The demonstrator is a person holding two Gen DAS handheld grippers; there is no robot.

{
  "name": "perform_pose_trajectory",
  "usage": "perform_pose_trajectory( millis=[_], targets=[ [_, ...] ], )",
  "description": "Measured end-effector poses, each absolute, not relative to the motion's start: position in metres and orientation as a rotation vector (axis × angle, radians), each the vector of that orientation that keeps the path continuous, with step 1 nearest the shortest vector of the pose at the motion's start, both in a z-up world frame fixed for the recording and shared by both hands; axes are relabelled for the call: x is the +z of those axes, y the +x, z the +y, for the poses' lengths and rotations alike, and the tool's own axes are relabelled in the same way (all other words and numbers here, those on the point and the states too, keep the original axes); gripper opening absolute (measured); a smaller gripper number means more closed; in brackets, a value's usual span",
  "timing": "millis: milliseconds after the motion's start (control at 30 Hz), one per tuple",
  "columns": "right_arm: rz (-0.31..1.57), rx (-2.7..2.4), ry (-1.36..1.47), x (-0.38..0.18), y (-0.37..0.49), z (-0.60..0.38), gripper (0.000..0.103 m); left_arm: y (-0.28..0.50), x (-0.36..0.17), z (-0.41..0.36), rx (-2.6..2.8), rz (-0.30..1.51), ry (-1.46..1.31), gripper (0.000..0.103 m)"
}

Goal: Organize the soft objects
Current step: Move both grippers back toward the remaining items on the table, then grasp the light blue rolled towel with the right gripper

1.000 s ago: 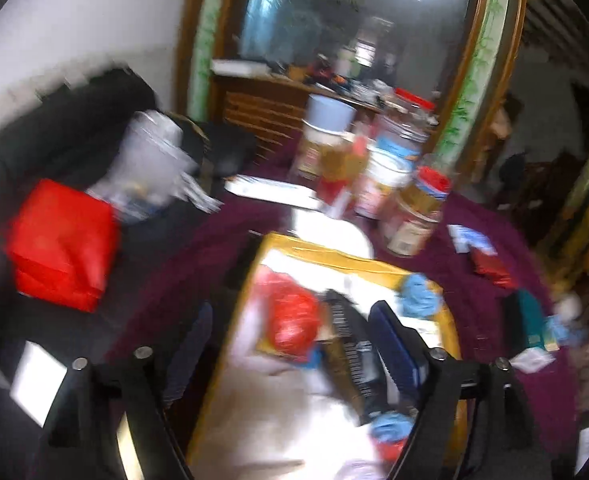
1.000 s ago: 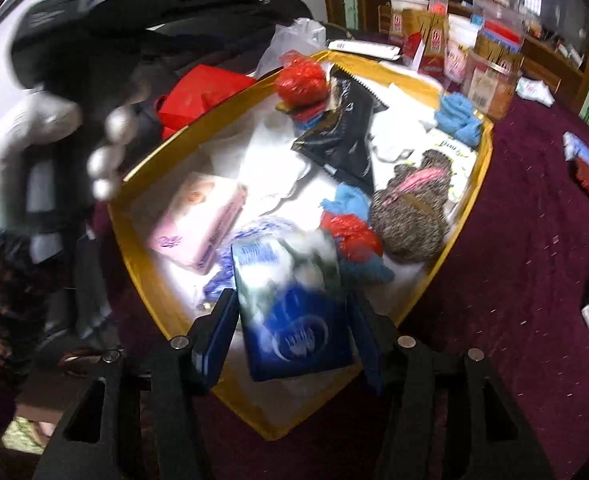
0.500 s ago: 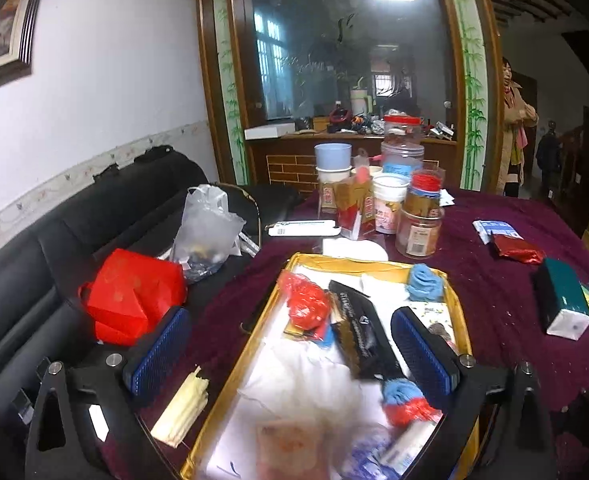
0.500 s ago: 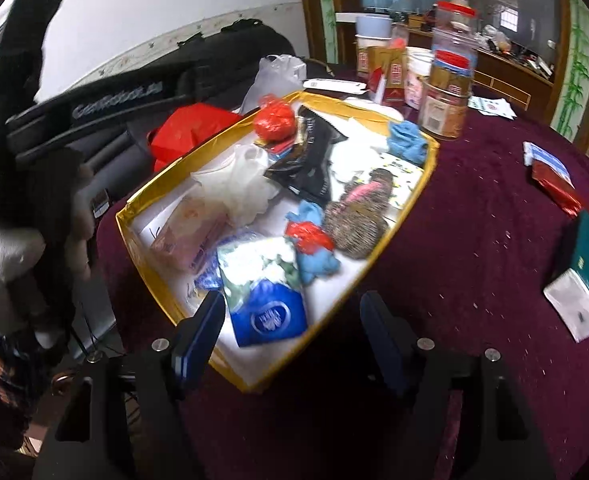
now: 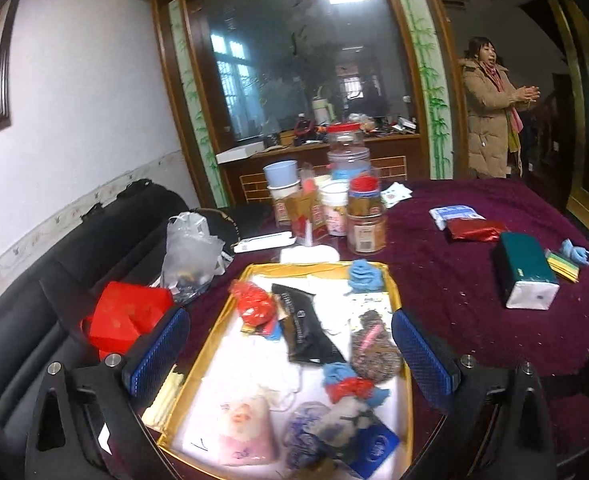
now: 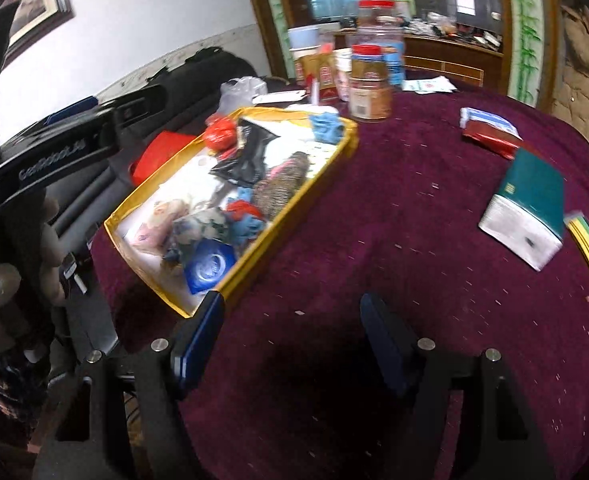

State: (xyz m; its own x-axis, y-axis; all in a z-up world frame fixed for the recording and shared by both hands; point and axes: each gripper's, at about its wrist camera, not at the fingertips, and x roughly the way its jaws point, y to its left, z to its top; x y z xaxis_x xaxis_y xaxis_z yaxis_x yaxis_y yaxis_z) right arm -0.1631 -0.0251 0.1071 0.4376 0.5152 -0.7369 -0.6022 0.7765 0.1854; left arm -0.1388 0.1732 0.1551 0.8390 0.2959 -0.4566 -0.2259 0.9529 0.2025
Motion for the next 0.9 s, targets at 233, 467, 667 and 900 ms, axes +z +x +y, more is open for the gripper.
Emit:
perform_pose_trajectory(
  millis=[233,467,667,900],
  targets=[
    [0.873,0.626,-0.029,0.101,-0.161,-0.079,0.07,-0.139,0.154,0.135,0.228,0.516,0.189,0.102],
    [0.883,0.473,0.058,0.086,-0.148,-0.159,0.07,-0.136,0.142,0.102,0.072,0.597,0.136,0.102],
    [0.892,0.239,0.165,0.076,-0.124,-0.261,0.07,-0.133,0.118,0.071,-0.081,0.686,0.085,0.102],
    [0.82,0.052,0.266,0.086,-0.074,-0.343,0.077,-0.13,0.099,0.041,-0.235,0.766,0.02,0.102]
  ],
)
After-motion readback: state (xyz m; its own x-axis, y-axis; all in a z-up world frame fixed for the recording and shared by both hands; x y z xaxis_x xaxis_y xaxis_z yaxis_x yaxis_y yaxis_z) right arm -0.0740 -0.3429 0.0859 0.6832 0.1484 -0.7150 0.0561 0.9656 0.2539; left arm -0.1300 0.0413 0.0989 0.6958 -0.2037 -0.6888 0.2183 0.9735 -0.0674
